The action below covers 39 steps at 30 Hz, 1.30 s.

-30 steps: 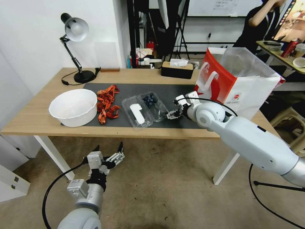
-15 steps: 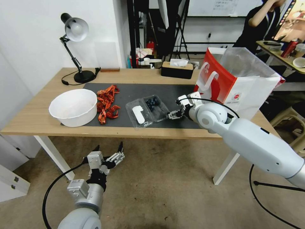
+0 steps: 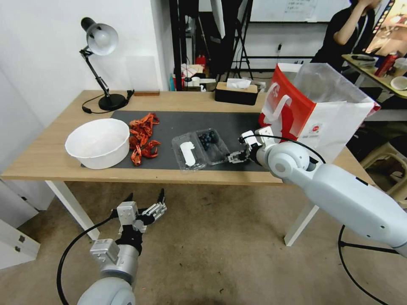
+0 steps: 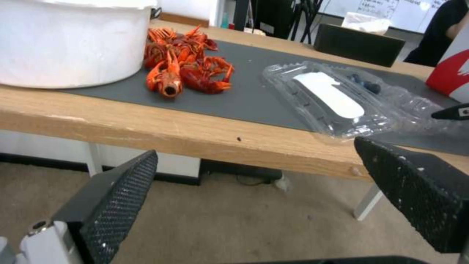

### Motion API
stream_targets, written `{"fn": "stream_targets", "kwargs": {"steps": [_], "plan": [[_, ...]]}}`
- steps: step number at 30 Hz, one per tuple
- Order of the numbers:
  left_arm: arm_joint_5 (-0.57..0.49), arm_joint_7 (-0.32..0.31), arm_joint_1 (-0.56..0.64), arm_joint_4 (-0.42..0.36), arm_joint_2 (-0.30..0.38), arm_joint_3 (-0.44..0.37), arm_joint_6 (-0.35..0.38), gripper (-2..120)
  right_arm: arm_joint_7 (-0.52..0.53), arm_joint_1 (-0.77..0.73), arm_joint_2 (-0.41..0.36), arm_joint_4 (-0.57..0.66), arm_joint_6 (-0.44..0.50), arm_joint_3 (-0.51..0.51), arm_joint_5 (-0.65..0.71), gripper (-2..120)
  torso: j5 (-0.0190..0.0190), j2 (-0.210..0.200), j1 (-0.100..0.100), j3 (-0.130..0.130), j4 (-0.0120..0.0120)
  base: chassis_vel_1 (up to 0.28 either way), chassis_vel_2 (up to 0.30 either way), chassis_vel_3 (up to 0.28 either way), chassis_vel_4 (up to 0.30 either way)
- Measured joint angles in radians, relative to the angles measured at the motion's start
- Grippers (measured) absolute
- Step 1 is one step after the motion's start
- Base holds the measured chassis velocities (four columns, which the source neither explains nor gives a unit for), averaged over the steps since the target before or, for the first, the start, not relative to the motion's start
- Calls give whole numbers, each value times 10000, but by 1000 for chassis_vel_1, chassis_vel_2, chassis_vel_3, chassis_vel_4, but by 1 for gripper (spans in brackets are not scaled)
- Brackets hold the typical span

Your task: Close the takeout container lid, then place the container into the takeout bag.

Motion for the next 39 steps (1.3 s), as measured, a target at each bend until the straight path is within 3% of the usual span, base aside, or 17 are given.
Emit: {"fn": "stream_targets", "kwargs": {"steps": [29, 39], "plan": [[60, 29, -12, 49, -10, 67, -40, 100, 687, -612, -86, 774, 0, 351, 703, 100, 0, 0, 0, 0, 0, 0, 0, 0, 0], [51, 33, -14, -1, 25, 29, -49, 100, 535, -1085, 87, 901, 0, 1441, 171, 100, -2, 0, 0, 0, 0, 0, 0, 0, 0]]}}
